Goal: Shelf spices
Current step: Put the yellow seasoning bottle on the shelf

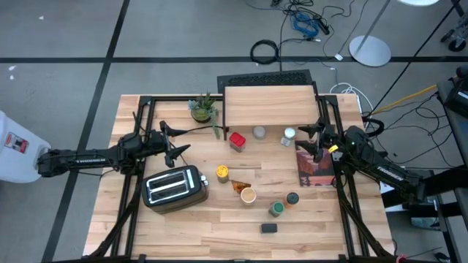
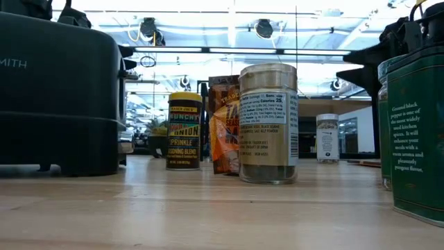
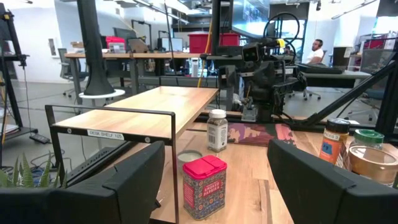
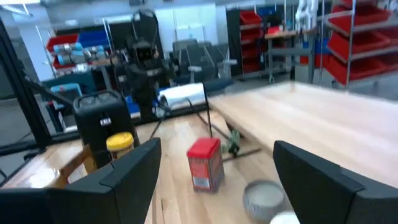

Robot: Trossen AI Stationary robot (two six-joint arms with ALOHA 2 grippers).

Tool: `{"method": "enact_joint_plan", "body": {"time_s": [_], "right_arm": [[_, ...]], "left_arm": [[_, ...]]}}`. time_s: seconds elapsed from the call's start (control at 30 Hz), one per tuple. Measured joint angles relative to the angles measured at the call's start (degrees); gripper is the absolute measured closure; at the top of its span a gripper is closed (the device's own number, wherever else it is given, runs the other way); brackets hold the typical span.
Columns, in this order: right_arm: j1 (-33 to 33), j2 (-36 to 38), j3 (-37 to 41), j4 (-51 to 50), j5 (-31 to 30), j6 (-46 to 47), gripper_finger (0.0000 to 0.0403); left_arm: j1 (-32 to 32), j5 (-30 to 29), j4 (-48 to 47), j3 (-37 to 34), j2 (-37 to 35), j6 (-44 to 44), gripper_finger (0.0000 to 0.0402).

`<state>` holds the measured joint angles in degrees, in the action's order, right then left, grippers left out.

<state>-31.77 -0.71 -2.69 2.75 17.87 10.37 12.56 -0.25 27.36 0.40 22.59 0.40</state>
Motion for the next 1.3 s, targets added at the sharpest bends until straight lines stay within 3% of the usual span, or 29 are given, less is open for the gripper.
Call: {"method": "enact_joint_plan", "body": {"time_s": [0.23, 0.43, 0.53, 0.7, 0.9, 1.1, 1.2, 1.3], "right_arm": [[-0.02, 0.0, 0.0, 11.31, -7.49, 5.98, 0.0105], [0.0, 0.0, 0.0, 28.38, -10.71, 8.59, 0.0105], [0.0, 0.0, -0.07, 35.31, -10.71, 9.95, 0.0105], [0.0, -0.49, -3.04, 38.21, -10.53, 11.78, 0.0105], [0.0, -8.45, -13.36, 44.75, -2.61, 10.06, 0.0105], [0.01, -24.82, -34.88, 41.06, 8.91, 4.81, 0.0105], [0.0, -33.47, -48.6, 26.43, 11.1, 0.37, 0.0105], [0.0, -42.28, -64.18, 2.81, 10.95, -4.37, 0.0105]], "left_arm": [[0.0, 0.0, 0.02, 0.0, -0.02, 0.0, 0.0107], [0.01, 0.01, 0.01, 0.0, -0.01, -0.01, 0.0107], [0.02, 0.02, 0.02, 0.0, -0.02, -0.02, 0.0107], [0.0, 0.02, 0.02, 0.0, 0.0, -0.01, 0.0107], [0.0, 0.02, 0.02, 0.0, 0.0, -0.02, 0.0107], [0.01, 0.0, 0.02, -0.01, -0.01, -0.01, 0.0107], [0.0, 0.02, 0.02, 0.0, -0.02, -0.02, 0.0107], [0.01, 0.01, 0.04, 0.0, -0.01, 0.0, 0.0107]]}}
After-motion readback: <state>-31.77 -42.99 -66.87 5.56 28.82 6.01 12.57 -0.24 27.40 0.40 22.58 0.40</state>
